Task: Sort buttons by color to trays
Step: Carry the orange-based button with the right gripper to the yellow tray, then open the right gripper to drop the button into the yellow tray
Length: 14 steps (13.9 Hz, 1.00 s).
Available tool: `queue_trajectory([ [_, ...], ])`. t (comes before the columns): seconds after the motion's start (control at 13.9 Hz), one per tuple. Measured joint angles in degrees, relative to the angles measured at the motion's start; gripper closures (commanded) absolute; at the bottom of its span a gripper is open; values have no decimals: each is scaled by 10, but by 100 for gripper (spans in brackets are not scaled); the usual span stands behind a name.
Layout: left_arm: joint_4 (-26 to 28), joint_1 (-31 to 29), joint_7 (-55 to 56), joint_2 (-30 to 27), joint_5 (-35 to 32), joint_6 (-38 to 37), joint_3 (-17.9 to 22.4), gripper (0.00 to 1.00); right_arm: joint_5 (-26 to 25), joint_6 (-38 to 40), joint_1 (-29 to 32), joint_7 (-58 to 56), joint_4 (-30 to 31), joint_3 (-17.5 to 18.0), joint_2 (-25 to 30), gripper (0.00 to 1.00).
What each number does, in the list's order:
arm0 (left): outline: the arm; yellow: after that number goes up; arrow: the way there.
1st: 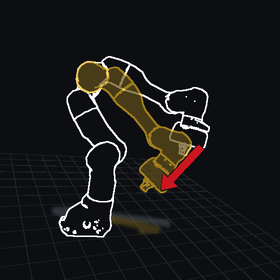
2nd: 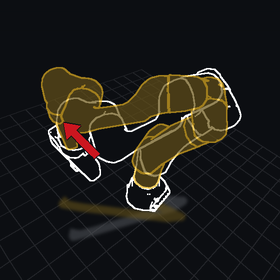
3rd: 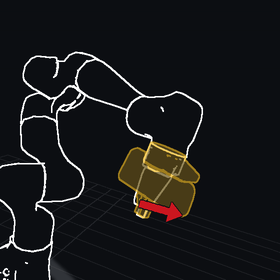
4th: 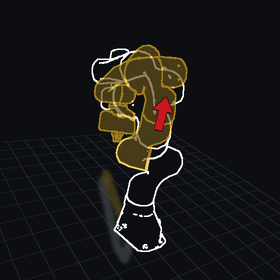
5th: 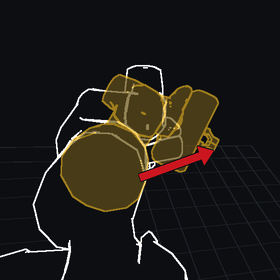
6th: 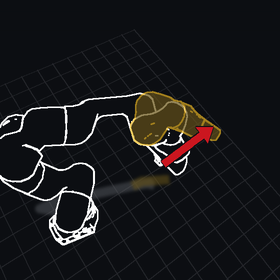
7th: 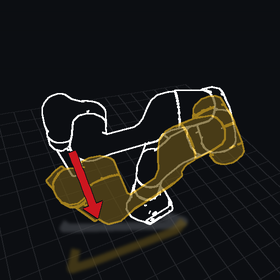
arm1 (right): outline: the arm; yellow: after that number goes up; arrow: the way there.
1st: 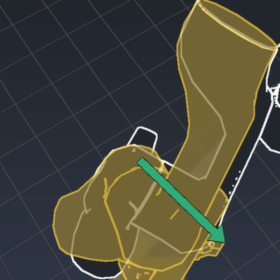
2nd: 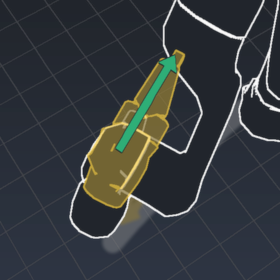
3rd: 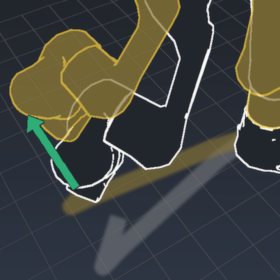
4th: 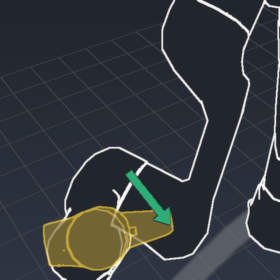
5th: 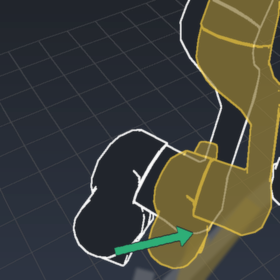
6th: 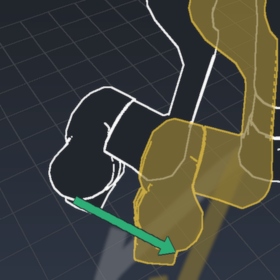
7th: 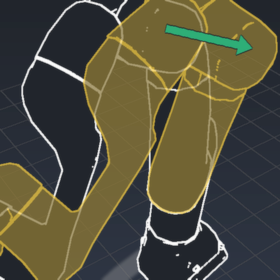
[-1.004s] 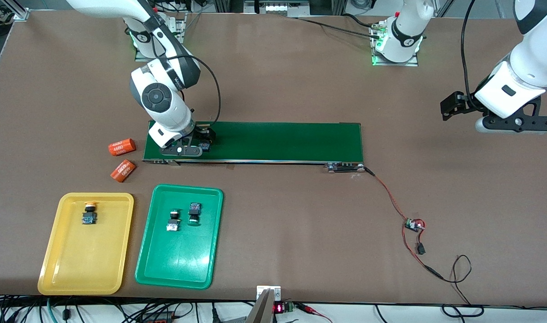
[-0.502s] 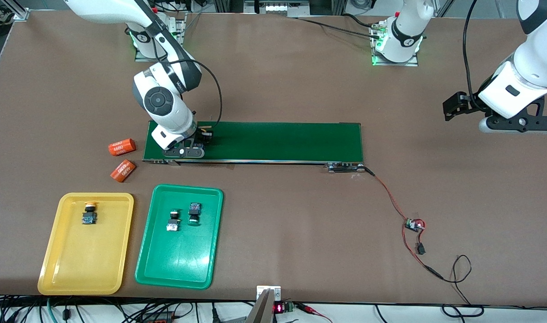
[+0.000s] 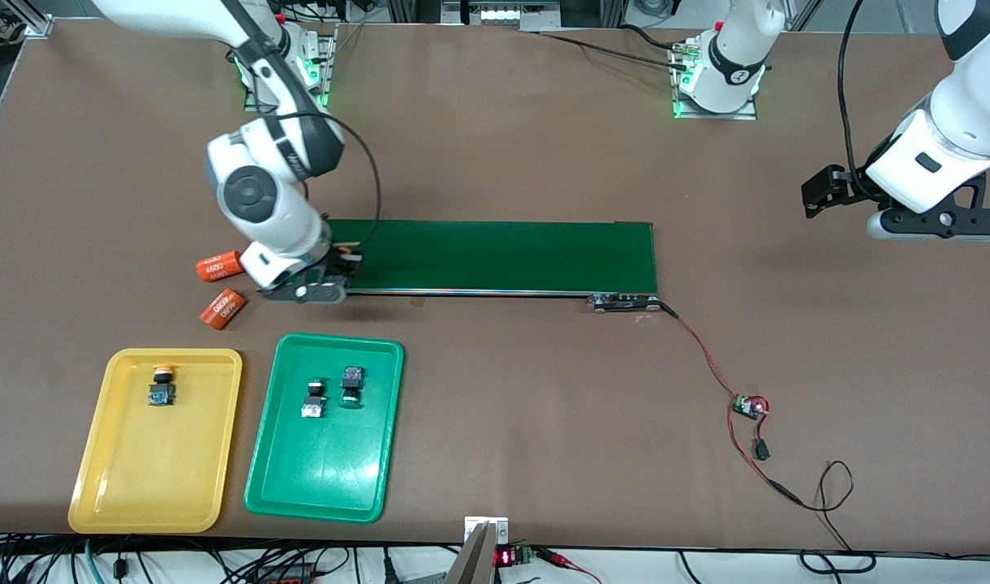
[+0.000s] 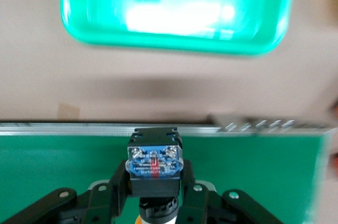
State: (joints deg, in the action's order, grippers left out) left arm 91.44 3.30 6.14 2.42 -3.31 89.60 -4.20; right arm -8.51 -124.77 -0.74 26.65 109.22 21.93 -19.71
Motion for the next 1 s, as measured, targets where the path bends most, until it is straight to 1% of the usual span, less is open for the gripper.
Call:
queue_trajectory([
  [0.07,0,0,0,0,0,0,0,0,0,21,5,-29,-38,-15,1,85],
  [0.22,0,0,0,0,0,0,-1,0,0,37,15,-95,-92,-55,-8,85],
  [0.36,0,0,0,0,0,0,-1,0,-6,38,20,-153,-127,-94,-44,85],
  [0.5,0,0,0,0,0,0,-1,0,-29,28,26,-187,-161,-122,-97,85],
  [0.65,0,0,0,0,0,0,-1,0,-48,-8,42,-198,-195,-130,-150,85],
  [0.72,0,-1,0,0,0,0,-1,0,-69,-36,52,-201,-205,-131,-173,85],
  [0.86,0,-1,0,0,0,0,-1,0,-113,-96,73,-202,-212,-135,-210,85],
  [1.0,0,-2,0,0,0,-1,-1,0,-127,-125,93,-208,-215,-137,-234,85],
])
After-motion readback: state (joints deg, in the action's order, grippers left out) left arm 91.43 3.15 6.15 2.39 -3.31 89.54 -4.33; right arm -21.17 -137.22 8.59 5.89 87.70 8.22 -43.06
